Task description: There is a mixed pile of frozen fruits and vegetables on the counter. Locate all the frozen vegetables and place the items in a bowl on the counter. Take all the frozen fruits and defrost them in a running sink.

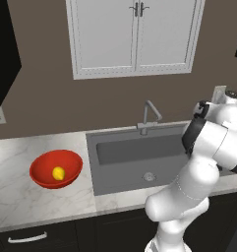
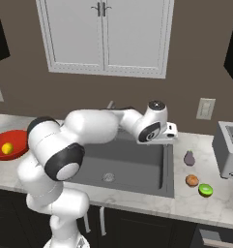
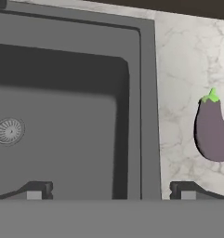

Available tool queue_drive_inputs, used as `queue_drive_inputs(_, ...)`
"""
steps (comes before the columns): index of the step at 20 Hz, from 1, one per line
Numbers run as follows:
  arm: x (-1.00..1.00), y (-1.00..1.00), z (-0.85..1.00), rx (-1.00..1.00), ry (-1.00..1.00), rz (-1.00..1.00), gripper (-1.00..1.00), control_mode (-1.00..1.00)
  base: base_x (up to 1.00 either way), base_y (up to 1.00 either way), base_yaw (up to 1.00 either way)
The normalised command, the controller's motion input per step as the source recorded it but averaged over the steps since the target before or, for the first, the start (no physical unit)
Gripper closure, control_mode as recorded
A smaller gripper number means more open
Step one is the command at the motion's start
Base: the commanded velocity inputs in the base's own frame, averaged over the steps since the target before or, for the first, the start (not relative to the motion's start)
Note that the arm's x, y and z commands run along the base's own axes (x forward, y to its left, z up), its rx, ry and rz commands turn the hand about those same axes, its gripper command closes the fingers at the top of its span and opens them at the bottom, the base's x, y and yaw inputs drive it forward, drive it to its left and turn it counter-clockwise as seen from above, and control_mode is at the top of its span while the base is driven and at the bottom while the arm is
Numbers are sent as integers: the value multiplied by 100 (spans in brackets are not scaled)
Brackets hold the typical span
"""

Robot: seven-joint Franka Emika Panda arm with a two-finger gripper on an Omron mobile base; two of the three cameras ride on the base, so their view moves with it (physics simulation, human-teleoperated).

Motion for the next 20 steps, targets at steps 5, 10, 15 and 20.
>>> queue_drive_inputs(5, 4, -36, 0, 0, 0, -3, -100, -100, 0, 0, 0)
queue_drive_inputs(10, 8, -32, 0, 0, 0, -1, -100, -100, 0, 0, 0)
queue_drive_inputs(15, 6, -14, -9, 0, 0, 0, -100, -100, 0, 0, 0)
queue_drive_inputs(20, 2, -2, -28, 0, 0, 0, -100, -100, 0, 0, 0)
